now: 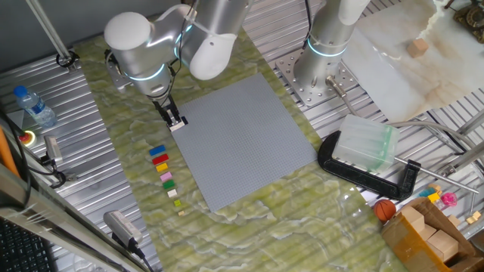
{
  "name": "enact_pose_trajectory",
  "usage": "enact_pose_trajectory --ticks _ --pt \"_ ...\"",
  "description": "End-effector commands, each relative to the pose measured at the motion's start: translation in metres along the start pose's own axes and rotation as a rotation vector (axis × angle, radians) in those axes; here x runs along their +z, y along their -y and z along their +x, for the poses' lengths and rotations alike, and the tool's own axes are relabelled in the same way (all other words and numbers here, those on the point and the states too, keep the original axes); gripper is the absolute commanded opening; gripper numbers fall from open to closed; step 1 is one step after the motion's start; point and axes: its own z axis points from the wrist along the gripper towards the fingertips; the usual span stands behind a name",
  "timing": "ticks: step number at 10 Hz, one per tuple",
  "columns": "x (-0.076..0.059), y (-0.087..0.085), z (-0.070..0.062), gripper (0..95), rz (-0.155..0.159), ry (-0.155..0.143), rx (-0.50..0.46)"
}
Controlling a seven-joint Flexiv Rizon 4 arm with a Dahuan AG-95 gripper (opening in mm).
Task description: Build with small Lego blocks
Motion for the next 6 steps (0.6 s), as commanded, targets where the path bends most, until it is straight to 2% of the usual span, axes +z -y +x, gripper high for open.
enact_pose_trajectory --ticks 1,6 --pt "0.0000 0.0027 -0.0009 0.0 -0.003 -0.002 -0.004" --pt "0.0005 0.0040 -0.0019 0.0 -0.013 0.003 -0.027"
